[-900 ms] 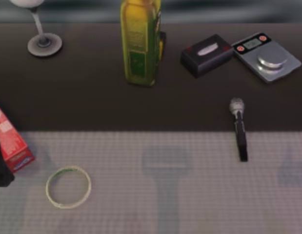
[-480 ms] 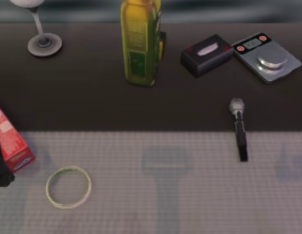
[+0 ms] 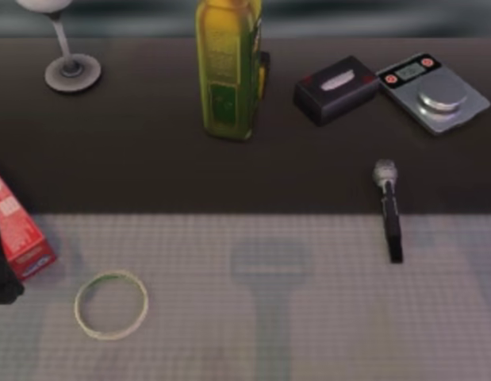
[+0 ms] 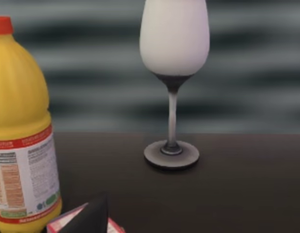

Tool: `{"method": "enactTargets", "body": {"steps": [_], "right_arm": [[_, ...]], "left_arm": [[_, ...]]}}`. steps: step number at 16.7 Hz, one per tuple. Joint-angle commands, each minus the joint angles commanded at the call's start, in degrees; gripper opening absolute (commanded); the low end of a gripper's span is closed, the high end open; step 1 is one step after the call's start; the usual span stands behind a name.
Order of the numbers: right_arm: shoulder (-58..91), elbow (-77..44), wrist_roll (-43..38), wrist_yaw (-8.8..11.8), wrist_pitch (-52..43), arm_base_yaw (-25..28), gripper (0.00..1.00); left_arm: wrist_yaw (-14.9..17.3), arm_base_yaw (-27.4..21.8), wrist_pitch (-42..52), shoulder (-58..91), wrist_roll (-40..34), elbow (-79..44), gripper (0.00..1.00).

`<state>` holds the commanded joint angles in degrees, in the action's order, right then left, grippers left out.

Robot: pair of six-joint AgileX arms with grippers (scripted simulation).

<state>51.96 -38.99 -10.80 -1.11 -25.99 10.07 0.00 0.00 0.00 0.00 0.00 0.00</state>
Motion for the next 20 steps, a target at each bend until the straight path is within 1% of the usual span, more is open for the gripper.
{"method": "enactTargets", "body": {"steps": [5, 8, 11, 15, 20], "right_arm": [[30.28, -19.87, -5.77, -0.49, -14.53, 5.4, 1.0], [44.09, -30.47, -8.82, -0.61, -21.57, 8.19, 1.0], [54.93, -39.2, -11.22, -0.67, -26.67, 10.37, 1.0], [62.67, -45.91, -12.96, -0.73, -30.11, 11.99, 1.0], [63.13, -46.42, -13.08, -0.73, -30.34, 12.11, 1.0]], "left_arm": [[0.0, 0.0, 0.0, 0.0, 0.0, 0.0, 1.0], [0.0, 0.0, 0.0, 0.0, 0.0, 0.0, 1.0], [0.0, 0.0, 0.0, 0.0, 0.0, 0.0, 1.0], [0.0, 0.0, 0.0, 0.0, 0.0, 0.0, 1.0], [0.0, 0.0, 0.0, 0.0, 0.0, 0.0, 1.0]]}}
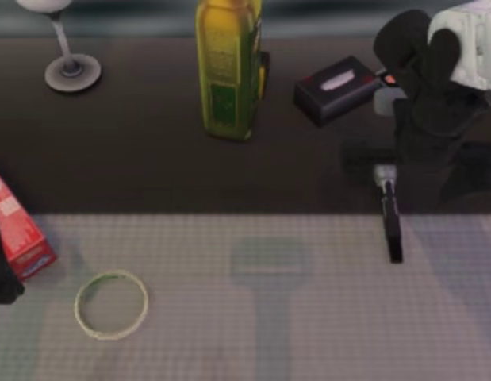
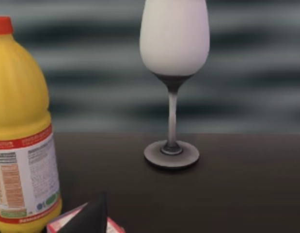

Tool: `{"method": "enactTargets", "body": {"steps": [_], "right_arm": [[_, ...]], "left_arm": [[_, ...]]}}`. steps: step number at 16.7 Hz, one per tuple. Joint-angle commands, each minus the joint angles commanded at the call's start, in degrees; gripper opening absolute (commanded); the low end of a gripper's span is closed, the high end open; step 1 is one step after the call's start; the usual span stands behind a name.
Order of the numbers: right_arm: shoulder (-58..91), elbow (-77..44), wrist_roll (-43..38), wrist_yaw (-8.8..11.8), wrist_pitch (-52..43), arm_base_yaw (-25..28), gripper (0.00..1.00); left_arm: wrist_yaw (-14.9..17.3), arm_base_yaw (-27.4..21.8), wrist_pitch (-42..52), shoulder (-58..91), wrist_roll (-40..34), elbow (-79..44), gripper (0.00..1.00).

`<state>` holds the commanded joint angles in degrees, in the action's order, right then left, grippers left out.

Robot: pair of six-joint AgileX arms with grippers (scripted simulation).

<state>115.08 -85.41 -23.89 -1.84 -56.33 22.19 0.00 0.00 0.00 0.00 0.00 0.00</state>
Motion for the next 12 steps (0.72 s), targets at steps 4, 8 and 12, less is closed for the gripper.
{"method": "enactTargets", "body": {"steps": [4, 8, 12], "right_arm": [[1.28, 1.28, 0.18, 0.01, 2.38, -0.23, 1.0], [6.63, 5.18, 0.21, -0.03, 12.25, -0.31, 1.0], [10.6, 8.06, 0.23, -0.07, 18.69, -0.37, 1.0]], "left_arm": [[0.0, 0.0, 0.0, 0.0, 0.0, 0.0, 1.0], [0.0, 0.0, 0.0, 0.0, 0.0, 0.0, 1.0], [0.0, 0.0, 0.0, 0.0, 0.0, 0.0, 1.0]]}}
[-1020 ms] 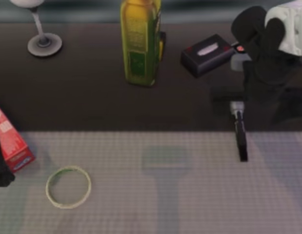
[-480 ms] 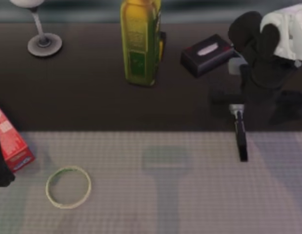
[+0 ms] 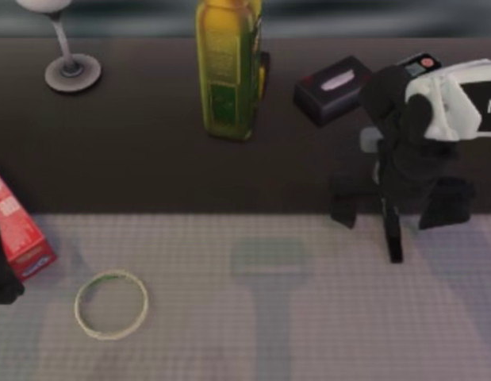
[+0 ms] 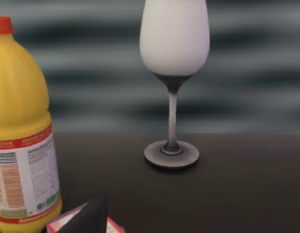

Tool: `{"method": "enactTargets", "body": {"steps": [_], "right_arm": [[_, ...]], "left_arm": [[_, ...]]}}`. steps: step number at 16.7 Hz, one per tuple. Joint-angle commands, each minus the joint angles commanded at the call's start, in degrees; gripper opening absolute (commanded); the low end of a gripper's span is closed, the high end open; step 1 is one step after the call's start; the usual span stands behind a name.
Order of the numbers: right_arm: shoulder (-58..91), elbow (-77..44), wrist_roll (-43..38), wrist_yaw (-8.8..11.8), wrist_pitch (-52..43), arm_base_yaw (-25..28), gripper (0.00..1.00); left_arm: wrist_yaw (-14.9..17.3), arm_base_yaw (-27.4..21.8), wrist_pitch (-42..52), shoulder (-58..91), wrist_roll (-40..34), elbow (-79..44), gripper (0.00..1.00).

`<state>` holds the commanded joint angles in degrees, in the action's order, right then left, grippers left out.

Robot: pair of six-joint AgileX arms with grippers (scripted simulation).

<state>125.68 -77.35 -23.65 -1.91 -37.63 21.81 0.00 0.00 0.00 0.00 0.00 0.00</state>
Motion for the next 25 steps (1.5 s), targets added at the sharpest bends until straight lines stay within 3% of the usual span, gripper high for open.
{"method": "enactTargets", "body": {"steps": [4, 17, 25], "right_arm": [[0.1, 0.06, 0.0, 0.0, 0.13, 0.0, 1.0], [0.1, 0.06, 0.0, 0.0, 0.13, 0.0, 0.02], [0.1, 0.06, 0.0, 0.0, 0.13, 0.0, 0.0]], "left_arm": [[0.0, 0.0, 0.0, 0.0, 0.0, 0.0, 1.0], [0.0, 0.0, 0.0, 0.0, 0.0, 0.0, 1.0], [0.0, 0.0, 0.0, 0.0, 0.0, 0.0, 1.0]]}}
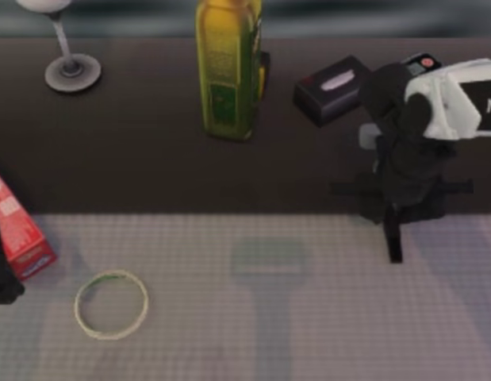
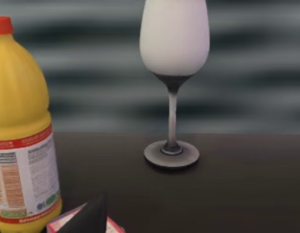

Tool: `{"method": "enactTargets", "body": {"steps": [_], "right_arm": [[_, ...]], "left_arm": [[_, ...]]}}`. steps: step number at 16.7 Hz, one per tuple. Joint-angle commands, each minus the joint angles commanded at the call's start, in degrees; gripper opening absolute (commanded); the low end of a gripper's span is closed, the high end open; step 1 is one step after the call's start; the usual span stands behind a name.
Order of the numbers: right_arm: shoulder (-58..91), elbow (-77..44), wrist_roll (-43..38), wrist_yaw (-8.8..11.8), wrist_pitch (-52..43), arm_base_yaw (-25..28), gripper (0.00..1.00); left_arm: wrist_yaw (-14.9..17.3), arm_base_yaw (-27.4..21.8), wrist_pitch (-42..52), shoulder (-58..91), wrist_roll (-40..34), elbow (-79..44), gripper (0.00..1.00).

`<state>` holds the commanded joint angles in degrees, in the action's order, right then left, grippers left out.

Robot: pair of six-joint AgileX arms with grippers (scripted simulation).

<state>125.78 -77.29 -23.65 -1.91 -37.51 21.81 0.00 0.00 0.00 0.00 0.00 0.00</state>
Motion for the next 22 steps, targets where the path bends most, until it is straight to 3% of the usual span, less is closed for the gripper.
{"method": "enactTargets", "body": {"steps": [1, 3, 7, 22], "right_arm": [[-3.15, -1.15, 0.75, -1.18, -1.35, 0.02, 0.0], [-3.25, -1.03, 0.95, -0.96, -0.7, 0.07, 0.0], [-4.69, 0.75, 3.19, 1.71, 7.46, 0.29, 0.0], [-20.41, 21.56, 20.13, 21.89, 78.79, -0.28, 0.0]], "left_arm": [[0.0, 0.0, 0.0, 0.0, 0.0, 0.0, 1.0], [0.0, 0.0, 0.0, 0.0, 0.0, 0.0, 1.0], [0.0, 0.0, 0.0, 0.0, 0.0, 0.0, 1.0], [0.0, 0.0, 0.0, 0.0, 0.0, 0.0, 1.0]]}}
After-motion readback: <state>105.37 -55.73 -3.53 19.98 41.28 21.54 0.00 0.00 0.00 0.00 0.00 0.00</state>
